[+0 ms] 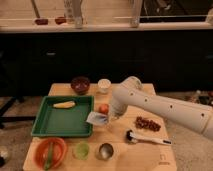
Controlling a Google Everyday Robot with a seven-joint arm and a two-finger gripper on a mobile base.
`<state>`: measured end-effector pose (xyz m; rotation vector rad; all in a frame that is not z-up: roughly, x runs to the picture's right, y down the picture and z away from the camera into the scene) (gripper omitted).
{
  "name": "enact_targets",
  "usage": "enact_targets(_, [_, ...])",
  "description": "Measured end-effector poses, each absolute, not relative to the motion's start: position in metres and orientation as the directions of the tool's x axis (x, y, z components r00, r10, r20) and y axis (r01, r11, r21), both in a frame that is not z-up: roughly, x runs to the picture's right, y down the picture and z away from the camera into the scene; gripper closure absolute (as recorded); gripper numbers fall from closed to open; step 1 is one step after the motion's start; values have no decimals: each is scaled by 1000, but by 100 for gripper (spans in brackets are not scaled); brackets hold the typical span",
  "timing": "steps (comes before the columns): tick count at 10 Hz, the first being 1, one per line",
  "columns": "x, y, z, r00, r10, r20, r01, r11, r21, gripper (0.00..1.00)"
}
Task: Place towel in paper cup
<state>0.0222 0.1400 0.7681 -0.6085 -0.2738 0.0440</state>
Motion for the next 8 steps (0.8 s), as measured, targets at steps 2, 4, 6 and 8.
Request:
enact_targets(2, [24,137,767,964,119,239,40,821,-570,100])
enact_targets(4, [23,137,767,963,118,241,42,821,-570,100])
enact_targets(6, [22,137,767,963,118,242,43,821,-570,100])
enact_targets(8, [22,137,767,963,117,244,44,822,-568,100])
